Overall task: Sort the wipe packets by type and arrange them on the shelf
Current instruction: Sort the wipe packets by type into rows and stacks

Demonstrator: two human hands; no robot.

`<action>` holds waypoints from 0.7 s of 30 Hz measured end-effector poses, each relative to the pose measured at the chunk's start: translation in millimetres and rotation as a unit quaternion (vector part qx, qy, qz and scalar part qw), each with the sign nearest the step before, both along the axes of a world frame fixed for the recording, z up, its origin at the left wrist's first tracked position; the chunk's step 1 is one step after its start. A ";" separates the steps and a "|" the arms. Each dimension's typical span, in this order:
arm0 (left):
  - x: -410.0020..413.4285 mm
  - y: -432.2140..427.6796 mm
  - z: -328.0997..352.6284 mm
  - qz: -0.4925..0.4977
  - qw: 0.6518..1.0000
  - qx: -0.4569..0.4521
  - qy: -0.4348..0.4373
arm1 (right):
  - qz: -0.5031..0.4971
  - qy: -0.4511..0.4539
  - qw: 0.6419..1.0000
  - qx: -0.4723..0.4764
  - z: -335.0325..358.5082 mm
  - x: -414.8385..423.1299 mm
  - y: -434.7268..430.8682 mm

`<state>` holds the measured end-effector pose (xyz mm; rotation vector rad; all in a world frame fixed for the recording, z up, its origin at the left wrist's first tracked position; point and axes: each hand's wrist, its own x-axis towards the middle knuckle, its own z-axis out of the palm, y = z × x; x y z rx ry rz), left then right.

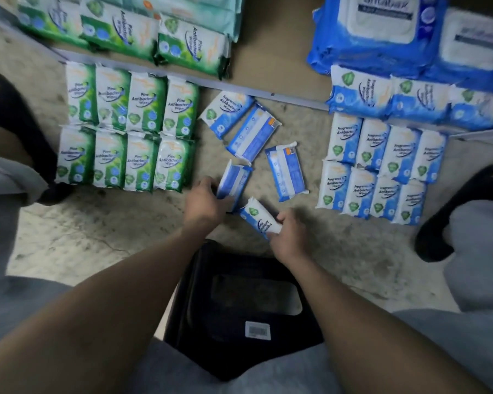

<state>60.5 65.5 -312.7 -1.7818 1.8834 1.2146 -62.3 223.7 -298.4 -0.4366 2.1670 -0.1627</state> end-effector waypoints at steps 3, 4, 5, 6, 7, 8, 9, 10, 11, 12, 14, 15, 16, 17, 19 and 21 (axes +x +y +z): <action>3.9 2.6 7.3 -0.005 0.998 -0.045 0.032 | -0.059 -0.028 0.998 0.003 6.1 -10.5 -0.9; 6.8 3.9 9.8 -0.024 0.996 -0.078 0.045 | -0.075 -0.034 0.997 0.000 8.1 -15.4 -1.2; 9.8 5.0 12.0 -0.048 0.992 -0.108 0.053 | -0.094 -0.037 0.995 -0.007 10.4 -20.7 -1.4; 12.8 6.0 14.5 -0.071 0.988 -0.129 0.056 | -0.113 -0.039 0.993 -0.019 13.3 -26.0 -1.8; 15.6 6.7 15.3 -0.091 0.985 -0.137 0.057 | -0.128 -0.041 0.990 -0.031 15.4 -31.4 -1.5; 18.1 7.5 16.3 -0.109 0.984 -0.131 0.058 | -0.138 -0.046 0.988 -0.043 18.1 -36.3 -1.0; 20.0 8.8 16.9 -0.124 0.983 -0.118 0.061 | -0.147 -0.052 0.986 -0.052 20.4 -40.9 0.5; 21.3 10.1 18.4 -0.139 0.983 -0.100 0.062 | -0.156 -0.059 0.984 -0.060 22.3 -44.6 2.4; 22.1 12.0 18.5 -0.157 0.982 -0.086 0.067 | -0.169 -0.065 0.981 -0.069 24.0 -47.8 4.7; 22.3 14.1 18.0 -0.173 0.979 -0.077 0.069 | -0.184 -0.068 0.978 -0.077 25.3 -50.7 7.2; 18.9 17.0 17.5 -0.179 0.980 -0.063 0.065 | -0.196 -0.057 0.975 -0.089 27.0 -56.0 12.3; 16.3 17.5 17.4 -0.171 0.982 -0.056 0.059 | -0.194 -0.044 0.976 -0.090 28.5 -58.5 14.4; 13.4 18.2 17.5 -0.161 0.984 -0.052 0.055 | -0.197 -0.031 0.976 -0.092 31.3 -60.9 16.2; 11.0 19.3 15.0 -0.152 0.986 -0.047 0.053 | -0.205 -0.021 0.974 -0.095 33.9 -62.8 17.8; 4.9 22.5 12.6 -0.145 0.988 -0.029 0.046 | -0.219 -0.008 0.971 -0.099 37.6 -66.0 22.3; -1.3 26.0 10.2 -0.131 0.991 -0.020 0.030 | -0.226 -0.004 0.969 -0.103 38.1 -67.8 28.4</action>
